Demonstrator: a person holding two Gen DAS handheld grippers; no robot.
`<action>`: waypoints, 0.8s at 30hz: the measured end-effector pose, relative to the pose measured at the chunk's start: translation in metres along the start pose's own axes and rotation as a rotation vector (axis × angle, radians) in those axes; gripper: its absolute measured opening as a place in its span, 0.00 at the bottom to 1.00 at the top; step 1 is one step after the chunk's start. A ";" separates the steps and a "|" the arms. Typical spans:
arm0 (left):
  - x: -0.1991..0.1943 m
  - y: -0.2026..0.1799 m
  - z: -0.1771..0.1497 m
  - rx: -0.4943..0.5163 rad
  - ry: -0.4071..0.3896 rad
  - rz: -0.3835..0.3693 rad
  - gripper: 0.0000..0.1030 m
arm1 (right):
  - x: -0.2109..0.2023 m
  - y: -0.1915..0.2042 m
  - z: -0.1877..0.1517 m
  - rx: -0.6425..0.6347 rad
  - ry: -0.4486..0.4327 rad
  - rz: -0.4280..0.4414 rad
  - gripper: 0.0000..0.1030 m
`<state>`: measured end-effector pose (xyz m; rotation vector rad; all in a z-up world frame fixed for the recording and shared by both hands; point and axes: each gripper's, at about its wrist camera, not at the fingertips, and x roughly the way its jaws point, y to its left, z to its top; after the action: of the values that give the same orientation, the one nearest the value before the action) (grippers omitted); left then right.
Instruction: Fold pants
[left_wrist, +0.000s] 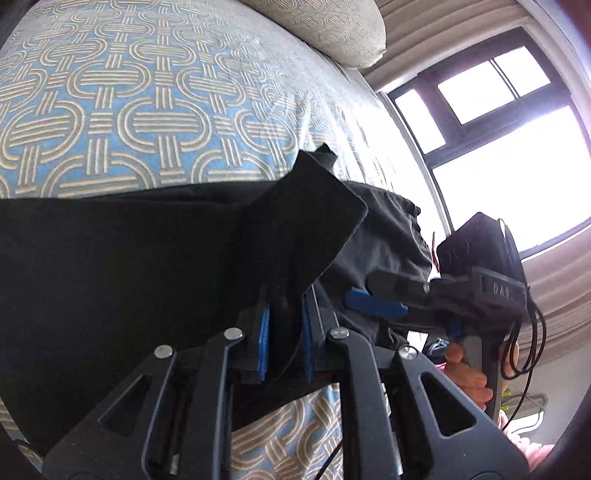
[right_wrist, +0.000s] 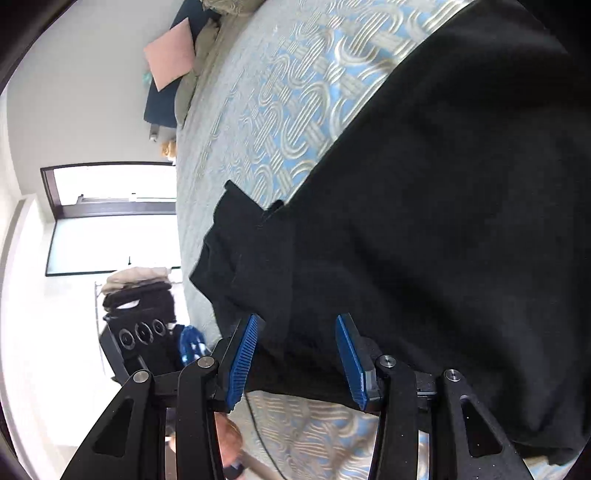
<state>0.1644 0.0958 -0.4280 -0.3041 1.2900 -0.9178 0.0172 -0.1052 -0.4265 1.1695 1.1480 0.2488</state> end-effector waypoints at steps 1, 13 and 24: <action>0.003 -0.001 -0.002 0.004 0.011 0.001 0.15 | 0.002 0.002 0.002 0.004 0.001 0.009 0.44; 0.004 0.002 -0.001 -0.015 0.016 0.009 0.16 | 0.024 0.019 0.007 -0.033 0.000 -0.114 0.44; -0.013 -0.002 0.002 -0.015 -0.043 0.019 0.16 | 0.030 0.000 -0.003 -0.014 0.016 -0.093 0.44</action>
<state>0.1651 0.1031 -0.4169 -0.3206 1.2590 -0.8813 0.0288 -0.0832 -0.4440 1.1001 1.2095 0.1946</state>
